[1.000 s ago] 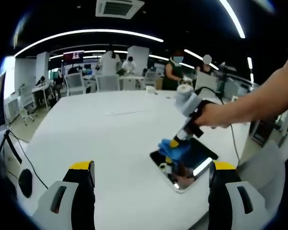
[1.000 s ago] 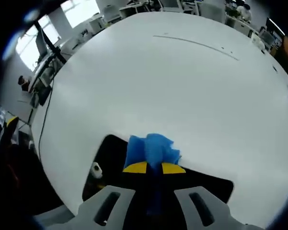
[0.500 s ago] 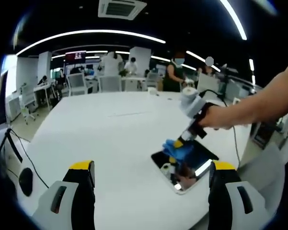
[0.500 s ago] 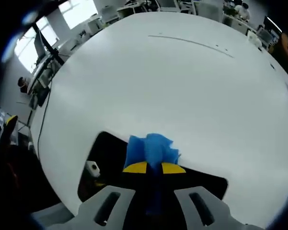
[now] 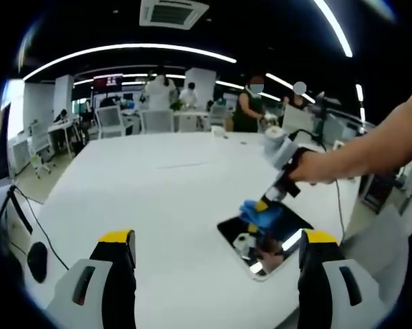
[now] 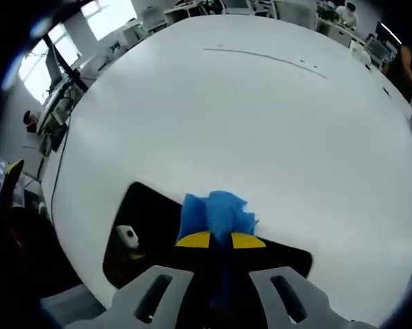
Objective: Wipe the mirror surface with the cleaning cloth until all visible marks leave the cleaned area.
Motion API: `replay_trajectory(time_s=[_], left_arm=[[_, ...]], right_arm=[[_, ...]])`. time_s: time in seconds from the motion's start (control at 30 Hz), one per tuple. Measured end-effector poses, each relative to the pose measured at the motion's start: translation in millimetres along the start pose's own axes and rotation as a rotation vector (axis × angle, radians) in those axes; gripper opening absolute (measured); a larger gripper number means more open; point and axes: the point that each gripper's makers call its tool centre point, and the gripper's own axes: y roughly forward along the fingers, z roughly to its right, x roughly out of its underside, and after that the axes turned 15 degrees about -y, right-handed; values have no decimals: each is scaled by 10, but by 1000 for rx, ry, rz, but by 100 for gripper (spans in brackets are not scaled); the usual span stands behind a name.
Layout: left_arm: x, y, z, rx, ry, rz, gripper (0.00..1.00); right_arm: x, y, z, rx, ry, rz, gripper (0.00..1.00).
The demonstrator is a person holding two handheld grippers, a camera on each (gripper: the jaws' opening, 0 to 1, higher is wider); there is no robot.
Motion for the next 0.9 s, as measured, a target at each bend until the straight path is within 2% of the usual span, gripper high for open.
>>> replay_trajectory(time_s=[0.3, 0.57, 0.63, 0.77, 0.9], left_arm=[[-74, -8, -17, 5, 21, 2, 100], [-44, 18, -52, -1, 13, 2, 100], [-38, 9, -48, -3, 6, 3, 100], [-39, -5, -35, 5, 26, -8, 100], [-89, -34, -84, -4, 17, 5, 100]], right_arm=[[59, -37, 63, 16, -19, -9, 3], [89, -92, 19, 36, -23, -18, 3], [87, -68, 38, 47, -42, -10, 3], [104, -76, 52, 43, -24, 15, 3], [130, -71, 40, 50, -28, 14, 3]])
